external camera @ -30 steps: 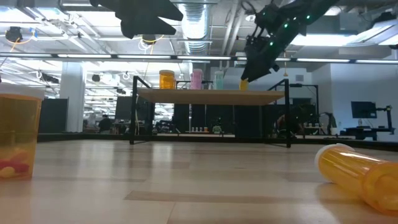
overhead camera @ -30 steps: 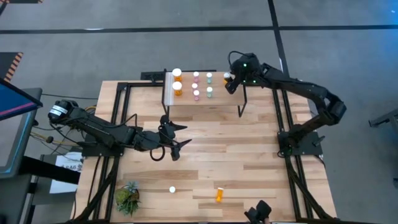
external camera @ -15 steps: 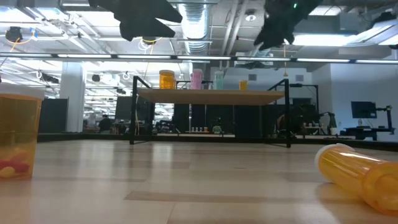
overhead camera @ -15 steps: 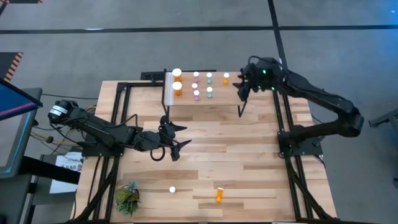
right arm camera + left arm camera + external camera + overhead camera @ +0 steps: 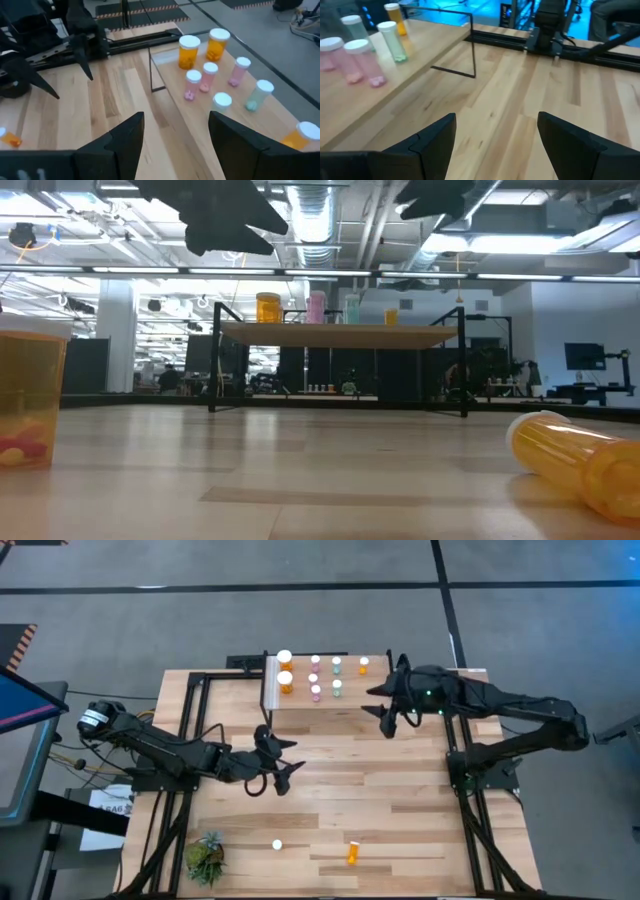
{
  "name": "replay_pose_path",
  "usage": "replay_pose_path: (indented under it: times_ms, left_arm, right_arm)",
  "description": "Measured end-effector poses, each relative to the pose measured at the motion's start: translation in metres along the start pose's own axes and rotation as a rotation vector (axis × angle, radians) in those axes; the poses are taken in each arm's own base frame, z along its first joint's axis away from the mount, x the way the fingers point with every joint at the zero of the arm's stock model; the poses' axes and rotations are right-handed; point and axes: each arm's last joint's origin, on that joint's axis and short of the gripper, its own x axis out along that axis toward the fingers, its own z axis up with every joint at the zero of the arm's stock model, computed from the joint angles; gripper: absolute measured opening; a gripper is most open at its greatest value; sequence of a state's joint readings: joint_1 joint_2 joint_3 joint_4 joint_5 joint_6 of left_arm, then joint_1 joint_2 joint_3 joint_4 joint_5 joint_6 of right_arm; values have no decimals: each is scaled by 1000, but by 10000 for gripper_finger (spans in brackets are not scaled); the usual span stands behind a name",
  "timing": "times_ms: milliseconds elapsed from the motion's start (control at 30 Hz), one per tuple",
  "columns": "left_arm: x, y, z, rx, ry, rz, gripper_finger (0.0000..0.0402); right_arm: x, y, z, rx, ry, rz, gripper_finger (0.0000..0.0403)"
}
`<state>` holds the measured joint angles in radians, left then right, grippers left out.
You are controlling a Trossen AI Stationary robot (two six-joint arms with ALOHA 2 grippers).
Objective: Pick and place medicine bottles onto shelf by color
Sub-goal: Adjust the pink pill bottles
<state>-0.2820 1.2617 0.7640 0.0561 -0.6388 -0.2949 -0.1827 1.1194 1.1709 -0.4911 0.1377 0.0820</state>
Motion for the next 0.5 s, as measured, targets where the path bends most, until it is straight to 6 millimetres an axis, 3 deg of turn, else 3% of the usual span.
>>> replay_pose_path:
  times_ms: [100, 233, 500]
  left_arm:
    - [3, 4, 8, -12, 1, 19, 267]
    - [7, 18, 39, -16, 46, 40, 267]
    - [11, 83, 105, -43, 125, 141, 267]
  right_arm:
    - [-1, 2, 0, 3, -3, 7, 245]
    - [-1, 3, 0, 2, 0, 11, 245]
    - [-1, 3, 0, 2, 0, 9, 245]
